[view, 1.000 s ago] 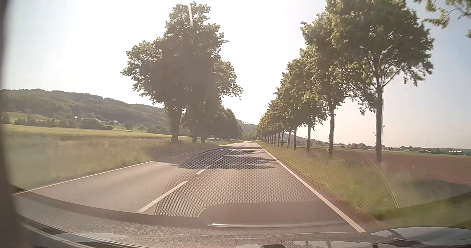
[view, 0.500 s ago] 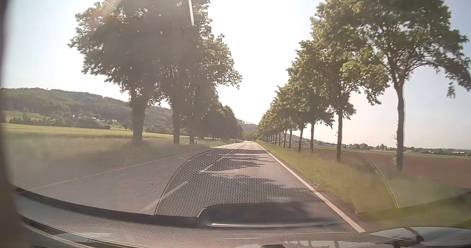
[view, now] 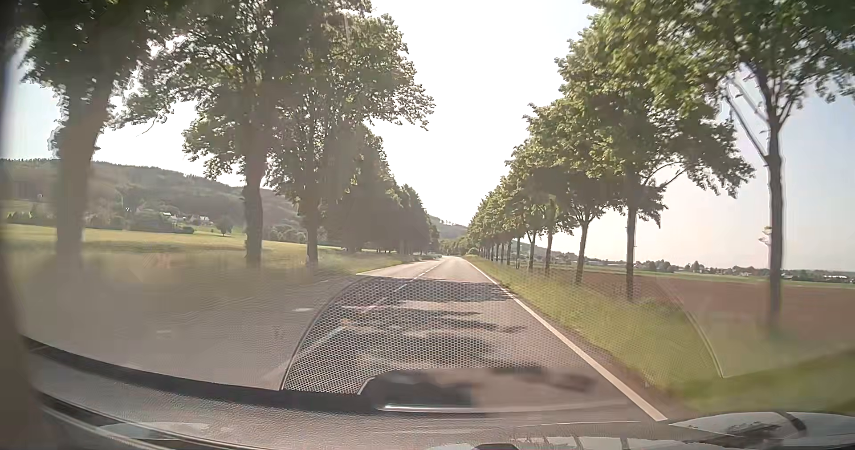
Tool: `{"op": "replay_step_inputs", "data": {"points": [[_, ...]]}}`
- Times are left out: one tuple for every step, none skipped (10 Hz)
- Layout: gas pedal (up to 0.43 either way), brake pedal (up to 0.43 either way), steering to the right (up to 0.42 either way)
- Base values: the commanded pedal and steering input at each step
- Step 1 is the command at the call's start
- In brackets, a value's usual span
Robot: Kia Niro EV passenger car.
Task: Follow the waypoints while adhering to traffic rules and regulations
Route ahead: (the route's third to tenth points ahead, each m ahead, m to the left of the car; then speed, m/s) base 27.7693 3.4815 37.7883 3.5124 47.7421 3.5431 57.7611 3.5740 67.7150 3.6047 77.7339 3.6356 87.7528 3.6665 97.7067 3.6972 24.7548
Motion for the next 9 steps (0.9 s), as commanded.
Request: {"op": "replay_step_inputs", "data": {"points": [[0.370,0.000,0.002],[0.370,0.000,0.002],[0.370,0.000,0.002],[0.370,0.000,0.002],[0.370,0.000,0.002],[0.358,0.000,0.002],[0.358,0.000,0.003],[0.358,0.000,0.003],[0.350,0.000,0.003]]}}
